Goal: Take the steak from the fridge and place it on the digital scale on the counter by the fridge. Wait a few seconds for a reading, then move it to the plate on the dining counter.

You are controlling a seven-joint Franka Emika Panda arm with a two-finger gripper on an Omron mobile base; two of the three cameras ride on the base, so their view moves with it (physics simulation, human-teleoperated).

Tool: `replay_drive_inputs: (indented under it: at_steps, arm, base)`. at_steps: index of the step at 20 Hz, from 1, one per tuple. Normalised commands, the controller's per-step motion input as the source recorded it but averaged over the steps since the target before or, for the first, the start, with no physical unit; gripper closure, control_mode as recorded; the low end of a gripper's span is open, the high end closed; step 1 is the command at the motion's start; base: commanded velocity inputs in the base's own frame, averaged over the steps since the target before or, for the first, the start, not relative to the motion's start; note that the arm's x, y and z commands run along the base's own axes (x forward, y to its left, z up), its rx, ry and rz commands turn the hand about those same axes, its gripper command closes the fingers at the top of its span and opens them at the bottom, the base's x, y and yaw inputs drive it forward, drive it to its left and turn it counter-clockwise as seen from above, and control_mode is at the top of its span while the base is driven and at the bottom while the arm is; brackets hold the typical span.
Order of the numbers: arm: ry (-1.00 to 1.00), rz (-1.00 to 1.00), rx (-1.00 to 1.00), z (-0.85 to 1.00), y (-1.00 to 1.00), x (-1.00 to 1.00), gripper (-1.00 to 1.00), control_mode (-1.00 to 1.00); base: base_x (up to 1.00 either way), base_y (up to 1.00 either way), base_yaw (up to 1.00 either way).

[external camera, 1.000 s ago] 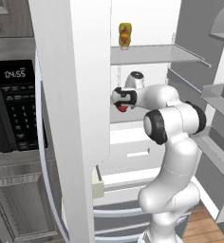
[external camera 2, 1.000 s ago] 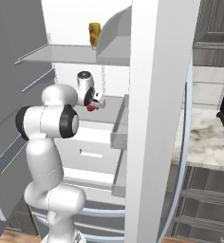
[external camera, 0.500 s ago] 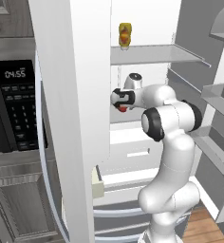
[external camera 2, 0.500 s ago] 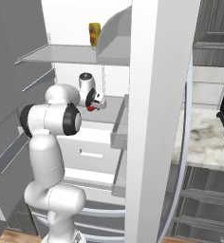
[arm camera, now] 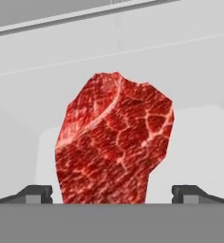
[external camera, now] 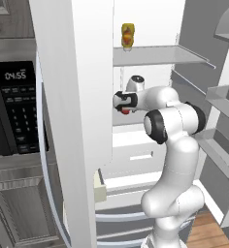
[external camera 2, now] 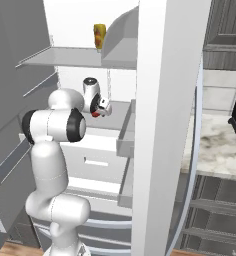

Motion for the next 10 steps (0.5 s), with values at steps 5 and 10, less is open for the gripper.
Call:
replay_drive_inputs:
  at_steps: [5,10]
  arm:
    - [0.00,0.00,0.00,-0.08,0.09,0.00,-1.00,-1.00]
    - [0.00,0.00,0.00,-0.13,0.07,0.05,-1.00,-1.00]
  base:
    - [0.00,0.00,0.00]
    - [0.00,0.00,0.00]
